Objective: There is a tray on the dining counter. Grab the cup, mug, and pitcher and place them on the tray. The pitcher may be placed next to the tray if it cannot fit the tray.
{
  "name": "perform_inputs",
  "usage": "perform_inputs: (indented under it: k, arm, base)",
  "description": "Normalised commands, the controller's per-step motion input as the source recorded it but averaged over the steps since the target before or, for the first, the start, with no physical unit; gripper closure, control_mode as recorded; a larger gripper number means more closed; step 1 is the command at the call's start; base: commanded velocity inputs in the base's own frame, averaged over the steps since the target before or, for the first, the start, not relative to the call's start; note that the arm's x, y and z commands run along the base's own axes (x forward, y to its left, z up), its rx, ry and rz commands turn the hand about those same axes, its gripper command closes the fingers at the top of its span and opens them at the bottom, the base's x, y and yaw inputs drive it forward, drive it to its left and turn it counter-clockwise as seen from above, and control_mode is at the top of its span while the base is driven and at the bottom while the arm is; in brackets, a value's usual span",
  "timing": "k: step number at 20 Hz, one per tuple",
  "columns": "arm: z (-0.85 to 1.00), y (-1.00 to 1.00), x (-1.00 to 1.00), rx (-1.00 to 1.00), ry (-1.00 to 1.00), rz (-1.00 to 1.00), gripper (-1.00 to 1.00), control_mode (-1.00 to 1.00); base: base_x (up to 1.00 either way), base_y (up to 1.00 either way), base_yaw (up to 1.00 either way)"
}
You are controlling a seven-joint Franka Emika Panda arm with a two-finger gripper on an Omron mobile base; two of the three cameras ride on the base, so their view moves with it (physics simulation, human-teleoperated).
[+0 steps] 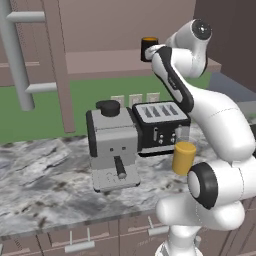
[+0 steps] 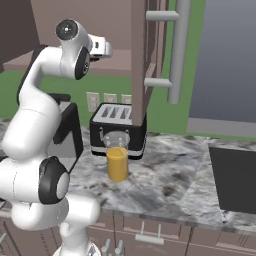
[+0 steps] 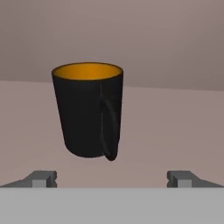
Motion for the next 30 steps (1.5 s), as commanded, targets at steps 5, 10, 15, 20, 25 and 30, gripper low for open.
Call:
perform_inputs:
  k: [5,10,15,20,25,30]
  arm:
    - [0.0,0.0,0.09,0.0,0.0,0.0,-1.0,-1.0]
    - [0.0,0.0,0.13,0.0,0.0,0.0,-1.0,-1.0]
    - [0.0,0.0,0.12,0.0,0.0,0.0,-1.0,-1.0]
    - [0.0,0.0,0.12,0.0,0.0,0.0,-1.0,-1.0]
    - [0.0,0.0,0.12,0.0,0.0,0.0,-1.0,-1.0]
    - [0.01,0.0,0.12,0.0,0.0,0.0,-1.0,-1.0]
  base:
    - [0.0,0.0,0.0]
    - [0.0,0.0,0.0]
    - [0.0,0.0,0.0]
    - [0.0,0.0,0.0]
    - [0.0,0.0,0.0]
    - [0.0,0.0,0.0]
